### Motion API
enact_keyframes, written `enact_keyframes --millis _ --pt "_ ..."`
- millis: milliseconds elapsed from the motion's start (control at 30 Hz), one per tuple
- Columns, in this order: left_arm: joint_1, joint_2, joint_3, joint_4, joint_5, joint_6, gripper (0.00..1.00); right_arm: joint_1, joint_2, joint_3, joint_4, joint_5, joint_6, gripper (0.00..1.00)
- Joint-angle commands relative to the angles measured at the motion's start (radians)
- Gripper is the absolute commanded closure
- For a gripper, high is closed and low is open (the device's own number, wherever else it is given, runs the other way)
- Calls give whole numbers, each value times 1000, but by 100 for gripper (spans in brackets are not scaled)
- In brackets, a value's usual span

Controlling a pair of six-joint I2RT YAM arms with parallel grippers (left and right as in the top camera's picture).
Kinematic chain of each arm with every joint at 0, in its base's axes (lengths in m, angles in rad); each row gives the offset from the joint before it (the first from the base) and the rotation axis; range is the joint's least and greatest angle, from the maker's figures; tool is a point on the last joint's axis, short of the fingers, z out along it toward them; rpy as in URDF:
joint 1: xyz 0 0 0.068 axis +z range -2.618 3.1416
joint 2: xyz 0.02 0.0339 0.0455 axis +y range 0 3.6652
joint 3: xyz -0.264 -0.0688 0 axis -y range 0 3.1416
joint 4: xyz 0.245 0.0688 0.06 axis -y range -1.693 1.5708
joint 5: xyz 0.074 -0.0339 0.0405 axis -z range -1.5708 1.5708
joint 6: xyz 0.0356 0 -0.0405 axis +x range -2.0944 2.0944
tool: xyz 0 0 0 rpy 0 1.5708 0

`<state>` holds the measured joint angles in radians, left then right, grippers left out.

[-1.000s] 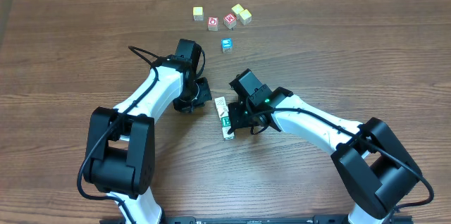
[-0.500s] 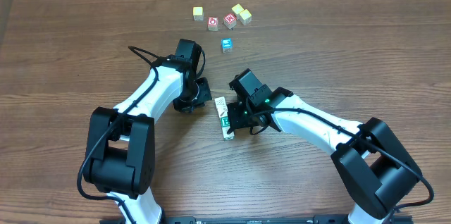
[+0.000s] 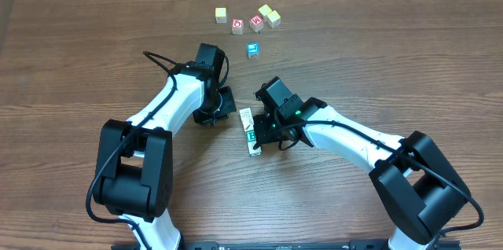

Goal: Flip 4 blocks
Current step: 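Hold the right gripper against the side of the turned row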

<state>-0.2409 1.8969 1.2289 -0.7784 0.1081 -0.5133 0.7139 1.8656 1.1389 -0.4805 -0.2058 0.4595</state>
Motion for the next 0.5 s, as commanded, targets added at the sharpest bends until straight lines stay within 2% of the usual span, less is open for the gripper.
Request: enact_keyframes --millis 0,167,367,467 --pt "-2 8 -10 0 -11 20 96 3 0 -6 13 14 -18 96" --pt "-3 8 -10 19 -11 20 96 2 0 -6 36 121 -15 96" --pt "-3 10 -10 99 -11 20 96 2 0 -6 45 148 -10 96" --pt "-3 13 -10 136 -5 19 96 2 0 -6 38 217 44 96"
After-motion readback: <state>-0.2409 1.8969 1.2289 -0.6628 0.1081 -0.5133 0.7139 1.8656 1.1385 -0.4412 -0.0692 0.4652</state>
